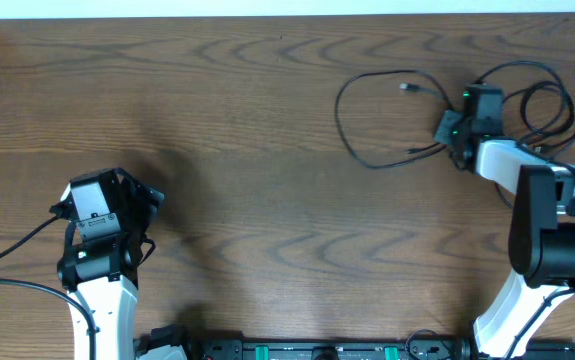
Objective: Untangle cables
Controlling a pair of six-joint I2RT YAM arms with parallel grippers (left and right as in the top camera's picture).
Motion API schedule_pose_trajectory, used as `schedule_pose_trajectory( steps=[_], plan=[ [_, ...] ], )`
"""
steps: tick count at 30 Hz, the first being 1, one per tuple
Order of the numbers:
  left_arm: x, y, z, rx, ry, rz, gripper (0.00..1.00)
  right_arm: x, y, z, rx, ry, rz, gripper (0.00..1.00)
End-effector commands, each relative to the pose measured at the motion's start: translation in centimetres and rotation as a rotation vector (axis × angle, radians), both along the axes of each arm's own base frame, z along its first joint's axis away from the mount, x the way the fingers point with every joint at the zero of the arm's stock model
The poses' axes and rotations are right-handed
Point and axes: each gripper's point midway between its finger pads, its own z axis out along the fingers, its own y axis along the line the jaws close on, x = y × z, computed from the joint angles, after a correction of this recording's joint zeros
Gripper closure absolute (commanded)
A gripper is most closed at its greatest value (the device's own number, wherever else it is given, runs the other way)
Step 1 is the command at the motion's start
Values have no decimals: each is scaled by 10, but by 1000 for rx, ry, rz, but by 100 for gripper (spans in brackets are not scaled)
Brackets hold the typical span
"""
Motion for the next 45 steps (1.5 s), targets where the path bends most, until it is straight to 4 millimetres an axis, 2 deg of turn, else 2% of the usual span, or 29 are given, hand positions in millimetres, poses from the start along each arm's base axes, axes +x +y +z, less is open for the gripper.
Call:
schedule_pose_trajectory(
  steps=[1,5,6,8,10,11,14,16,18,20,21,22,23,24,25,29,32,35,40,45],
  plan=[
    [0,1,4,4,-9,4,1,-19,-23,-38,-62,90,17,99],
    [0,1,4,4,-9,4,1,-16,-35,-38,-75,74,29,97],
    [0,1,4,4,-9,5,1,-13,-37,-34,-75,62,26,91],
    [0,1,4,4,-9,4,1,-6,-41,-18,-76,34,17,85],
    [0,1,4,4,-9,4,1,2,-43,5,-51,-4,8,50],
    [0,1,4,4,-9,5,1,8,-43,23,-36,-33,15,33],
    [0,1,4,4,-9,4,1,15,-50,60,-35,-89,7,13],
    [0,1,4,4,-9,4,1,16,-64,89,-39,-143,-29,7],
    [0,1,4,4,-9,4,1,15,-72,92,-34,-153,-54,12],
    [0,1,4,4,-9,5,1,14,-79,81,-34,-134,-68,28],
    [0,1,4,4,-9,4,1,14,-80,74,-29,-122,-70,46],
    [0,1,4,4,-9,4,1,14,-80,67,-24,-113,-66,70],
    [0,1,4,4,-9,4,1,15,-79,60,-19,-105,-64,85],
    [0,1,4,4,-9,4,1,16,-78,51,-13,-94,-58,96],
    [0,1,4,4,-9,4,1,17,-77,43,-9,-85,-56,99],
    [0,1,4,4,-9,4,1,18,-73,14,19,-52,-39,99],
    [0,1,4,4,-9,5,1,16,-74,5,19,-36,-42,99],
    [0,1,4,4,-9,4,1,13,-86,4,-34,-21,-58,99],
    [0,1,4,4,-9,4,1,0,-128,5,-150,11,-155,99],
    [0,1,4,4,-9,5,1,-9,-157,6,-155,9,-188,99]
  ],
)
